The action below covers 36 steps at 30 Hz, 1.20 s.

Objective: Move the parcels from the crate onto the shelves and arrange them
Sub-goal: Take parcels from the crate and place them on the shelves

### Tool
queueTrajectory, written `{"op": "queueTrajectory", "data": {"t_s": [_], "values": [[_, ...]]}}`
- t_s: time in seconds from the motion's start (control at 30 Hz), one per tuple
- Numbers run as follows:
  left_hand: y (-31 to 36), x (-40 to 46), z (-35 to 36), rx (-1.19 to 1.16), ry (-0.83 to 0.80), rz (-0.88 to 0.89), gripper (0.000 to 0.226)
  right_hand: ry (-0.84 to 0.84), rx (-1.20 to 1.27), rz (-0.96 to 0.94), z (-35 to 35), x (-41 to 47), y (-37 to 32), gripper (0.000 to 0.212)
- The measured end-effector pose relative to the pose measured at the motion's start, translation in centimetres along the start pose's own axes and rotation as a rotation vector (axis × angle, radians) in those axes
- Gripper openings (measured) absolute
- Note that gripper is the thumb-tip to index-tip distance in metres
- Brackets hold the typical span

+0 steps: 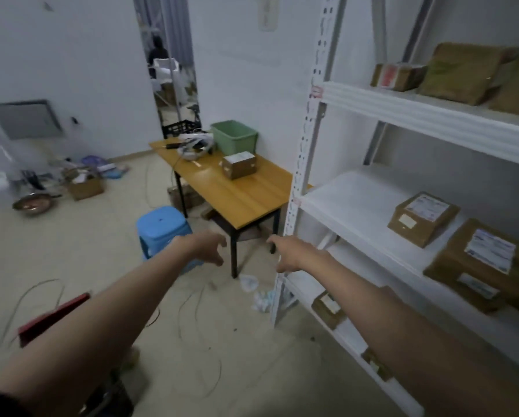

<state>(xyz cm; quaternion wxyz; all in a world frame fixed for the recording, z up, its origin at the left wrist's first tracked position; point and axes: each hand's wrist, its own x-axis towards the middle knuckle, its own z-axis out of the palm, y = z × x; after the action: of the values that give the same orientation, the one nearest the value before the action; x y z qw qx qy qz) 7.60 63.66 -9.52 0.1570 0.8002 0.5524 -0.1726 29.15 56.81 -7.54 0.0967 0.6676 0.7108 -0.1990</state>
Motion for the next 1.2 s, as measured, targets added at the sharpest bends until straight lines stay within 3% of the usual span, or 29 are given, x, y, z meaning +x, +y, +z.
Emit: {"op": "queueTrajectory", "data": {"t_s": [0.43,0.6,0.9,1.2], "values": [[-24.7,-19.9,13.2,-0.200,-0.076,-0.415,0.064,-0.165,-0.079,-0.371,8.5,2.4,-26.8,0.070],[-32.2,-28.7,18.0,-0.277,-0.133,-0.518,0.050,-0.226,-0.140,-0.473,14.0,1.2,-37.4,0.069],[-40.6,-38.0,27.1,-0.444,-0.192,-0.638,0.052,-0.388,-0.206,-0.556,22.1,0.0,-51.1,0.065],[-47.4,-40.1,33.4,-0.616,-0.264,-0.723,0.044,-0.493,-0.296,-0.664,26.8,5.2,-60.5,0.059]]}}
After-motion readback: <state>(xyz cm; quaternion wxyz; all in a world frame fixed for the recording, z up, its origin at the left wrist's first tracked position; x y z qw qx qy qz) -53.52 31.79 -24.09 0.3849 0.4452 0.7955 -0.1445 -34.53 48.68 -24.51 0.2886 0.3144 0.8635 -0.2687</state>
